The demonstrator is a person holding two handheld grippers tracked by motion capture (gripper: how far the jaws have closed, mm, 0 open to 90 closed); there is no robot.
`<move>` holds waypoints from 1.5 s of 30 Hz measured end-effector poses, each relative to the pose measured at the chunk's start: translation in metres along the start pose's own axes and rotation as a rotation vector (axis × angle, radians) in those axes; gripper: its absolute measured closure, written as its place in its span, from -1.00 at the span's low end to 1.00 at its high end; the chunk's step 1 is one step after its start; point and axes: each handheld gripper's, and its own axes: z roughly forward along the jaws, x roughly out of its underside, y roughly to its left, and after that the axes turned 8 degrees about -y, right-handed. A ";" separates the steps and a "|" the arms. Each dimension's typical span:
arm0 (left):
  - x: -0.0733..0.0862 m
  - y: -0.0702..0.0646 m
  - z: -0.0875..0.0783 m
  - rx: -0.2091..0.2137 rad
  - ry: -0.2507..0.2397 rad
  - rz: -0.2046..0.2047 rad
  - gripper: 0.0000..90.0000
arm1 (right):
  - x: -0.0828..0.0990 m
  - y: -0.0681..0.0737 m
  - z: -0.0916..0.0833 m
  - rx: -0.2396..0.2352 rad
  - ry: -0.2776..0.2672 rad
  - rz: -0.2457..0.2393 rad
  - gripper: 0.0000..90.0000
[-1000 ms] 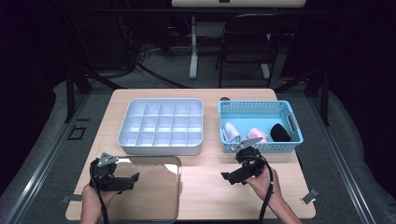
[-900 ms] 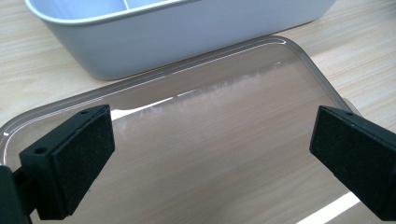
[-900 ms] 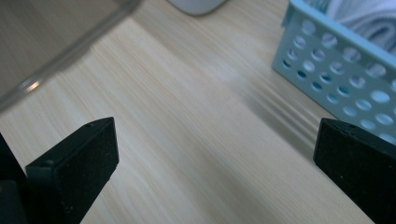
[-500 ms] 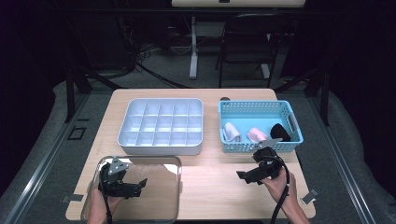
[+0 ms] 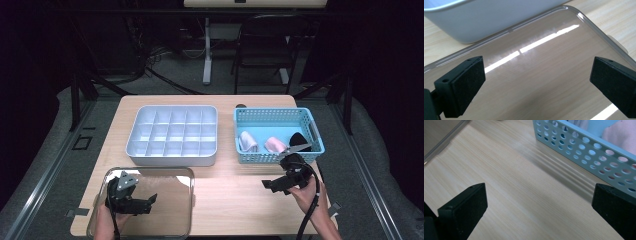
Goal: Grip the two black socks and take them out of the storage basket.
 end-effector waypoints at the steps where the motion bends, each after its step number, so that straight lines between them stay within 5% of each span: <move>1: 0.000 0.000 0.000 -0.002 0.001 -0.004 -1.00 | 0.000 -0.001 -0.002 0.002 -0.002 0.004 -1.00; 12: 0.002 -0.004 0.005 0.024 0.003 0.008 -1.00 | -0.013 -0.018 -0.027 0.041 -0.023 0.041 -1.00; 17: 0.003 -0.005 0.007 0.034 0.005 0.015 -1.00 | -0.021 -0.038 -0.034 0.054 -0.032 0.068 -1.00; 25: 0.003 -0.007 0.009 0.040 0.000 0.020 -1.00 | -0.027 -0.069 -0.032 0.082 0.006 0.108 -1.00; 39: 0.002 -0.009 0.013 0.054 0.008 0.034 -1.00 | -0.047 -0.109 -0.028 0.102 0.014 0.183 -0.98; 45: 0.001 -0.011 0.016 0.069 0.013 0.036 -1.00 | -0.054 -0.121 -0.017 0.121 0.058 0.200 -0.87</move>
